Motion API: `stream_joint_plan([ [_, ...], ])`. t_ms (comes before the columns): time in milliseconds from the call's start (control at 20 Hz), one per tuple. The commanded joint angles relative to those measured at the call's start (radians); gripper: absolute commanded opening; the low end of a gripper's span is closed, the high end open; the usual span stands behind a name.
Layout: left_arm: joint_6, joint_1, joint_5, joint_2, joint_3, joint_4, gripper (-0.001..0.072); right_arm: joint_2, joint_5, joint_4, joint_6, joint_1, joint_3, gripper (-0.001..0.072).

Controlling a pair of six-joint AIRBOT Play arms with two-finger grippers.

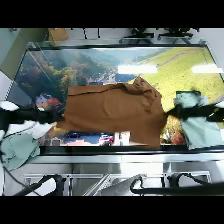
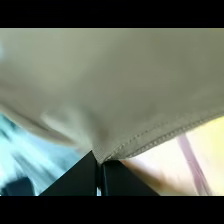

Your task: Fold the shirts.

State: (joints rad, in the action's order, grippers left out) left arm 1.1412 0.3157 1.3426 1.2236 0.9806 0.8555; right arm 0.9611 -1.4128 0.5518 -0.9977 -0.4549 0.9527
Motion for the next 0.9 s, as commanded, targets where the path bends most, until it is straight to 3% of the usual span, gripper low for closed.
stream_joint_plan([
  [0,0.012,0.039,0.077,-0.208,0.198,-0.226,0.0012,-0.147,-0.068,-0.284,0.034,-0.097,0.293,0.0018],
  [150,0.012,0.102,0.072,-0.362,0.412,-0.404,0.0012,-0.251,-0.021,-0.365,0.033,-0.180,0.558,0.0019],
  [350,0.056,0.260,0.072,-0.480,0.704,-0.404,0.0011,-0.307,0.105,-0.357,0.026,-0.183,0.829,0.0019],
  [500,0.080,0.324,0.070,-0.481,0.861,-0.401,0.0011,-0.304,0.176,-0.265,0.024,-0.179,1.003,0.0019],
  [650,0.096,0.275,0.111,-0.387,0.951,-0.351,0.0012,-0.277,0.159,-0.204,0.014,-0.179,1.021,0.0019],
  [850,0.074,0.113,0.131,-0.218,0.867,-0.297,0.0012,-0.161,0.059,-0.285,0.069,-0.179,0.868,0.0019],
])
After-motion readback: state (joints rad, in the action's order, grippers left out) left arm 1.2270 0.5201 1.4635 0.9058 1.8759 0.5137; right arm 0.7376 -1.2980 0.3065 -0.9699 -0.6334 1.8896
